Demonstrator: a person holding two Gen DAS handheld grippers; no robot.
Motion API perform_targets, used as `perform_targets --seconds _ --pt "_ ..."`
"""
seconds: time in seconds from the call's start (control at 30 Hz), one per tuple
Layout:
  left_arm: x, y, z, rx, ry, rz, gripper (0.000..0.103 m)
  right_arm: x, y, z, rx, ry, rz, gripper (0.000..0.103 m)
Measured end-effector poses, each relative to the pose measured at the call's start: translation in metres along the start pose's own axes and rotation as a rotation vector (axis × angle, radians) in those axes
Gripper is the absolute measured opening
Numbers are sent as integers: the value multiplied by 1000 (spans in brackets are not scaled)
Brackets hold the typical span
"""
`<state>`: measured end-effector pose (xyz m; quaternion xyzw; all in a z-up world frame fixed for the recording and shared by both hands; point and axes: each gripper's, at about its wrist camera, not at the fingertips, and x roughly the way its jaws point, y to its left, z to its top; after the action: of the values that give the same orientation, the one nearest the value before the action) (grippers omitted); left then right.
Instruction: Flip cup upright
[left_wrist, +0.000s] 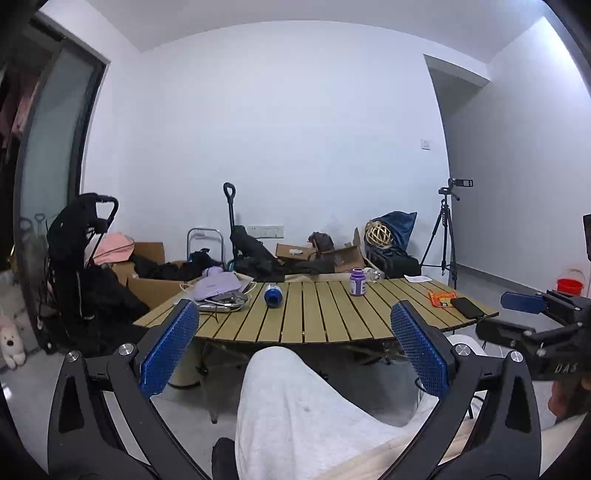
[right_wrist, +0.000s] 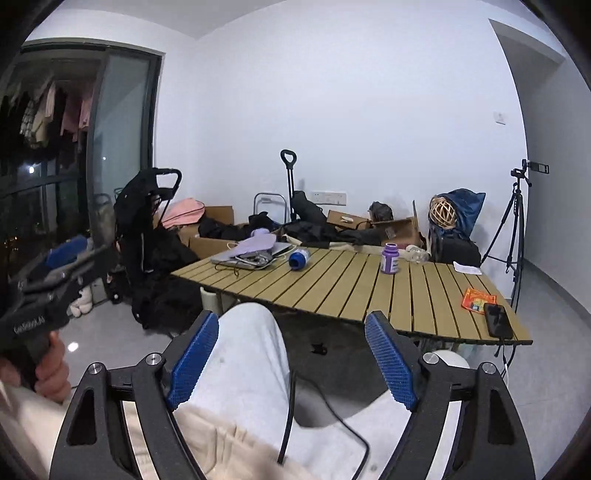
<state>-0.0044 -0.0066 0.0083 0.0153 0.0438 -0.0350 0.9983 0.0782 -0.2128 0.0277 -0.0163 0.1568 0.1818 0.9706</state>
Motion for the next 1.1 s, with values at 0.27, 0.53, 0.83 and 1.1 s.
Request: perform_targets --seconds 0.27,0.53,0.83,1.1 --pt "-1 2 -4 -13 25 13 103 0 -9 -2 35 -1 -20 86" --pt "-2 3 -4 -6 19 6 103 -7 -7 -4 32 -13 -26 86" --pt "-3 8 -5 -14 12 5 103 -5 -8 -4 37 -10 -24 86" --pt "-5 4 -6 -13 25 -5 103 -4 -7 -5 37 -9 -27 86"
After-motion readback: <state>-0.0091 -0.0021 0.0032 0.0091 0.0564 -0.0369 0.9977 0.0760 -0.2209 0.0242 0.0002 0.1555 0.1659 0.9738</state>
